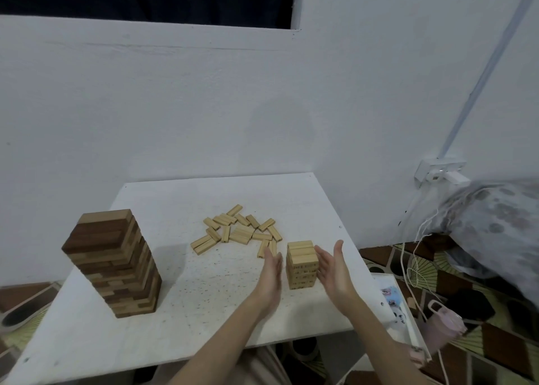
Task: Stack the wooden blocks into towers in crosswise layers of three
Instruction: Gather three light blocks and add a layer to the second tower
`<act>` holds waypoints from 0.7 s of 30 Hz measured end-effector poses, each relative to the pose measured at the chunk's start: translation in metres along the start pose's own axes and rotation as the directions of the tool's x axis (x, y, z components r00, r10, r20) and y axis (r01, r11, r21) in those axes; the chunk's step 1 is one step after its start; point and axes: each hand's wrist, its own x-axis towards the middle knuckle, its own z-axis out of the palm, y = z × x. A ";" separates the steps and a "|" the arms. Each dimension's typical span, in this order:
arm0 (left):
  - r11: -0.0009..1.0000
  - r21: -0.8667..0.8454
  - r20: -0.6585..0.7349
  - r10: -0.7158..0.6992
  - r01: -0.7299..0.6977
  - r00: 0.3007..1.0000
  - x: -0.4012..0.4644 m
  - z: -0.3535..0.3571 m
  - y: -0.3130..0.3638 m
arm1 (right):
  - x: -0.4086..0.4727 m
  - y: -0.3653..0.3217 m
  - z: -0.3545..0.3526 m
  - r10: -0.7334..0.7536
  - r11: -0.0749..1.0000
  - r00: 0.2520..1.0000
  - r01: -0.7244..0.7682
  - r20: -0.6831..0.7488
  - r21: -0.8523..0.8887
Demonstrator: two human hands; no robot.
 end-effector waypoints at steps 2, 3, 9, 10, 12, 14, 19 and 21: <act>1.000 -0.017 0.015 0.014 -0.014 1.000 0.000 0.004 -0.005 | -0.002 0.002 0.003 -0.014 1.000 1.000 0.014 0.007 -0.018; 1.000 -0.023 0.019 0.022 -0.021 1.000 0.001 0.006 -0.007 | -0.003 0.003 0.005 -0.021 0.999 1.000 0.022 0.014 -0.026; 0.998 -0.009 0.044 0.070 -0.070 0.997 0.000 0.010 -0.005 | -0.011 0.001 0.010 -0.029 0.997 0.998 0.034 0.056 -0.073; 0.997 0.000 0.049 0.080 -0.080 0.996 0.001 0.011 -0.005 | -0.010 0.002 0.009 -0.024 0.997 0.998 0.029 0.056 -0.077; 0.995 0.014 0.053 0.094 -0.095 0.994 0.001 0.013 -0.004 | -0.011 0.003 0.009 -0.023 0.995 0.998 0.028 0.060 -0.096; 0.996 0.016 0.052 0.092 -0.093 0.994 0.002 0.013 -0.004 | -0.011 0.002 0.010 -0.020 0.993 0.998 0.027 0.065 -0.116; 0.996 0.017 -0.004 0.084 -0.084 0.996 -0.002 0.008 0.007 | -0.006 -0.007 0.005 -0.036 0.994 0.999 0.039 0.037 -0.102; 0.982 0.128 -0.056 0.149 -0.141 0.987 -0.006 -0.002 0.022 | -0.002 -0.021 0.005 -0.071 0.988 0.997 0.073 0.022 -0.135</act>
